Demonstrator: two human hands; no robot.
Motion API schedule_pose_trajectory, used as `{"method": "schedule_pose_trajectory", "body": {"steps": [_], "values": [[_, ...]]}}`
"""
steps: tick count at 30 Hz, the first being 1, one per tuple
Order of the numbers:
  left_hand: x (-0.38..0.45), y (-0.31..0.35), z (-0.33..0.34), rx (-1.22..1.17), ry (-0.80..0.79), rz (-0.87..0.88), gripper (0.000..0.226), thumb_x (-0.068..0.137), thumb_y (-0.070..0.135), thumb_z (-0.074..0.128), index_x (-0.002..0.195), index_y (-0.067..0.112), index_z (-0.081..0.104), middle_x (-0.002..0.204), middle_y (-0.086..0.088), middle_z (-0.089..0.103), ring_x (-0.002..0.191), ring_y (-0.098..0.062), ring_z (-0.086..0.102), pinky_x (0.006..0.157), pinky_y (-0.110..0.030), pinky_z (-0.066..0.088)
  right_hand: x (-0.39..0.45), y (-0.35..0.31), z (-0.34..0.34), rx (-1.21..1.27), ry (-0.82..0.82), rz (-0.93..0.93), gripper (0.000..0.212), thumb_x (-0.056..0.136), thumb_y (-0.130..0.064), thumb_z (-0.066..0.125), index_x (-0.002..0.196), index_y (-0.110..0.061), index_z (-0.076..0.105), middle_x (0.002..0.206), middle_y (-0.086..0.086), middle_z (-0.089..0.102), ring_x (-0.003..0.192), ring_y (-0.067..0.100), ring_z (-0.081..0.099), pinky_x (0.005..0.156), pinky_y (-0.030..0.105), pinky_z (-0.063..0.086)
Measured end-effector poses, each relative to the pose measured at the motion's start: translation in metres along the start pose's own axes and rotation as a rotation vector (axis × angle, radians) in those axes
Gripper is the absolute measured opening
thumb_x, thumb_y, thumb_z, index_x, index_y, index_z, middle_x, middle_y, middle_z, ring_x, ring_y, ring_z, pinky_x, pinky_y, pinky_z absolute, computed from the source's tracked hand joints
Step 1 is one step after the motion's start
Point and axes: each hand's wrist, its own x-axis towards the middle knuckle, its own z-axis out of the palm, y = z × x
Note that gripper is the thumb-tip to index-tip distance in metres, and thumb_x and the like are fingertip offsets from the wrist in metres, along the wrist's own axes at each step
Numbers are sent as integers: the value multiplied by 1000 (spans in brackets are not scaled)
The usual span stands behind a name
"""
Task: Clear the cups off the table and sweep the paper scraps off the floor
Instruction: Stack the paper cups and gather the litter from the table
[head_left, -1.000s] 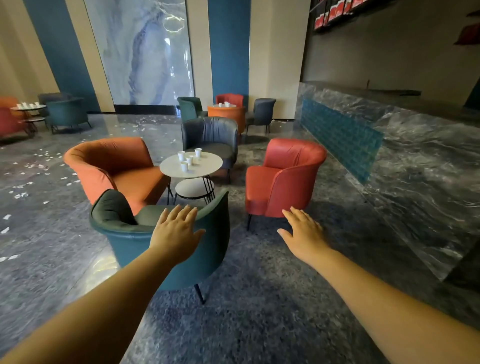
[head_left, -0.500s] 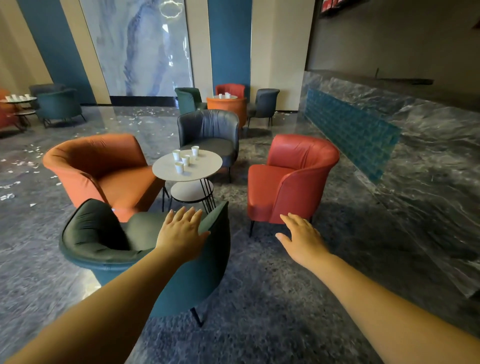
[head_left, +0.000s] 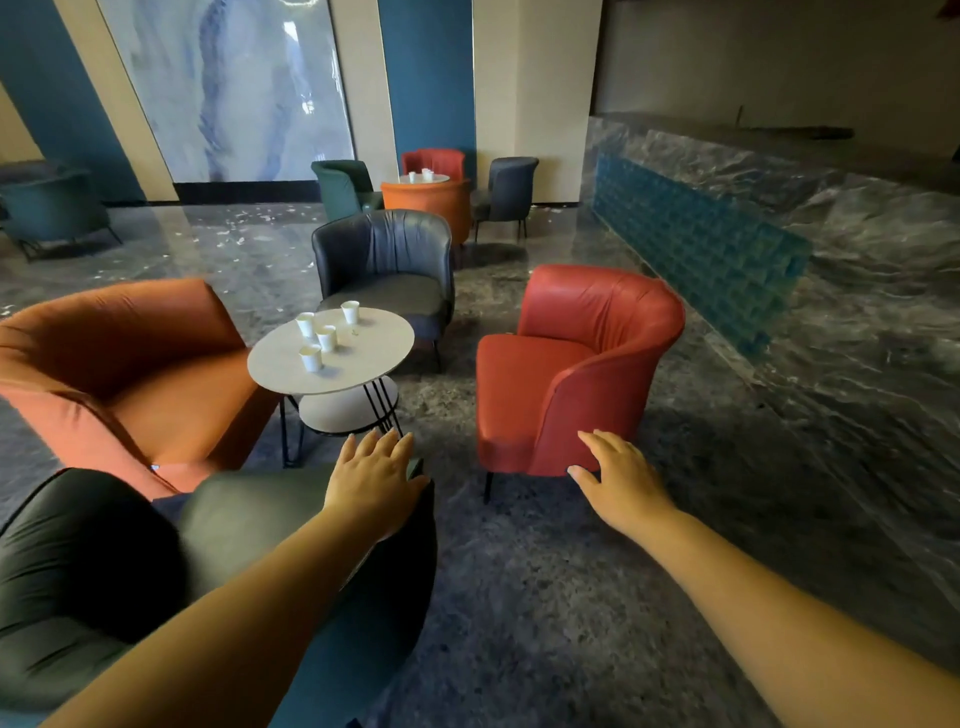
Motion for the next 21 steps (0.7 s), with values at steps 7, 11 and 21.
{"method": "schedule_pose_trajectory", "body": {"steps": [7,11,21], "values": [[117,21,22,-58,-10,-118,69,97,57,33,154,25,13,161,0,15,149,-22,7,121,-44,3,143,51,-10,-10,-39,-49,58,94,-42,52,147,-23,35,153,2,32,139,24,31,112,42,30],[164,16,28,-68,-34,-182,68,96,56,36,154,25,15,160,1,17,148,-21,9,121,-44,4,208,56,-5,-26,-81,-92,58,94,-42,53,146,-24,36,151,0,35,137,24,33,111,42,32],[297,-45,68,-119,-95,-341,69,96,57,34,154,25,14,160,-1,17,148,-23,12,121,-44,8,384,10,55,-34,-223,-275,58,94,-41,53,146,-25,36,152,-2,34,140,21,30,114,40,28]]}}
